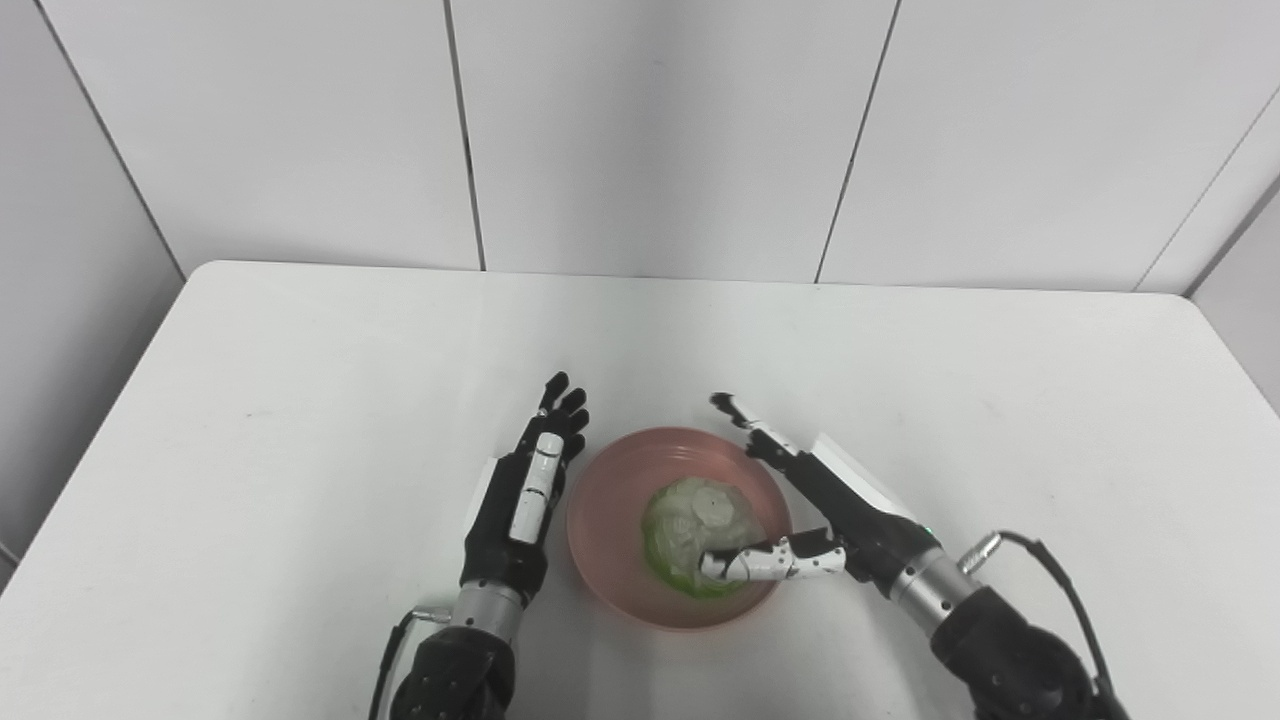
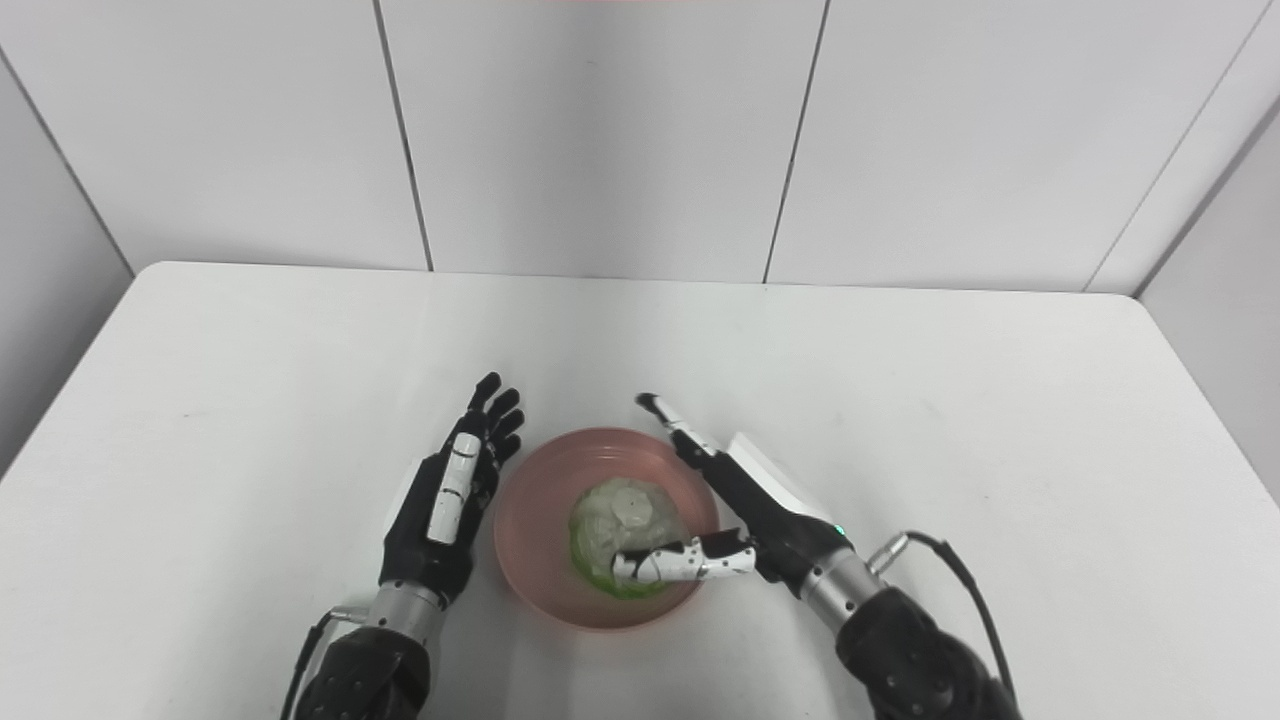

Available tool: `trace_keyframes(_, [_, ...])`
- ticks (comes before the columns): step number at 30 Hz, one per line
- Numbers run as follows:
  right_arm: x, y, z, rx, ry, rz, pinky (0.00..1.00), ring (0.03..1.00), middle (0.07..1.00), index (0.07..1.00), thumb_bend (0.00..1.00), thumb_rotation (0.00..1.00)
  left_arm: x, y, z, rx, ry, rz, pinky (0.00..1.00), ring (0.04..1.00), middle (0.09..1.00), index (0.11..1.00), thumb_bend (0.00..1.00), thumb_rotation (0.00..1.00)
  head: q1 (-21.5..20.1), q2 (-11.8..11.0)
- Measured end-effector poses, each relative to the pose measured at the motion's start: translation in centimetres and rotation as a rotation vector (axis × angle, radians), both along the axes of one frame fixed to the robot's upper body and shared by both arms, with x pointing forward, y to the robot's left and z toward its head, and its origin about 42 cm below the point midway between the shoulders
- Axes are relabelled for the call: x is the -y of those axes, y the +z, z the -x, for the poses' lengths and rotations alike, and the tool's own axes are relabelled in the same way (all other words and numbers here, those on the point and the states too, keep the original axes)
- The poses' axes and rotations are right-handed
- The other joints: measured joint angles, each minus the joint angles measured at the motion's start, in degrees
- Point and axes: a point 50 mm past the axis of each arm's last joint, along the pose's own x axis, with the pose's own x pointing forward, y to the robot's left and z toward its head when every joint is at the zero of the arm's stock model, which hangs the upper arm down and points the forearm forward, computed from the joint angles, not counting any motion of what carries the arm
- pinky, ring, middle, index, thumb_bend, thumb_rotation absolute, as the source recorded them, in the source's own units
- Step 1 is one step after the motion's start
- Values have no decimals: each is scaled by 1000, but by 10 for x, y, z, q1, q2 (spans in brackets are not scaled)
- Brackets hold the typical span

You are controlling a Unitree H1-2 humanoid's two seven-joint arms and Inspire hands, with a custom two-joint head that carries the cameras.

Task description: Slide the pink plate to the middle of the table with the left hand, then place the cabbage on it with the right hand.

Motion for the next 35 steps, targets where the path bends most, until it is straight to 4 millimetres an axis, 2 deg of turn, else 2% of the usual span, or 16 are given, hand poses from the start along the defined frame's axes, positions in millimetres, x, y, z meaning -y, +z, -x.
trace_keyframes(3, [2, -7, -3, 21, -70, -75, 980, 1000, 1000, 1000, 677, 716, -2, 0, 0, 1, -1, -2, 1000, 997, 983, 969, 676, 907, -5, 0])
trace_keyframes(11, [-3, -20, -8, 86, -190, -238, 984, 1000, 1000, 1000, 650, 876, -6, -1, 0, 3, -13, -1, 1000, 1000, 1000, 984, 660, 907, -8, 1])
trace_keyframes(16, [1, -34, -12, 24, -229, -366, 1000, 1000, 1000, 1000, 624, 815, -9, 0, 0, 6, -11, -6, 1000, 1000, 1000, 985, 663, 907, -11, 2])
trace_keyframes(22, [-7, -36, -14, -11, -248, -480, 1000, 1000, 1000, 1000, 631, 795, -10, -1, 0, 6, -10, -8, 1000, 1000, 1000, 987, 648, 905, -13, 3])
trace_keyframes(26, [-8, -36, -17, -57, -283, -549, 1000, 1000, 1000, 1000, 653, 832, -10, -1, 0, 8, -6, -18, 1000, 1000, 1000, 999, 669, 899, -18, 3])
trace_keyframes(29, [-9, -38, -18, -79, -308, -569, 1000, 1000, 1000, 1000, 711, 876, -10, 0, 0, 10, -3, -26, 1000, 1000, 1000, 1000, 683, 908, -18, 3])
trace_keyframes(35, [-11, -41, -18, -127, -318, -639, 1000, 1000, 1000, 1000, 636, 919, -11, 0, 1, 13, 6, -43, 1000, 1000, 1000, 1000, 692, 902, -17, 3])
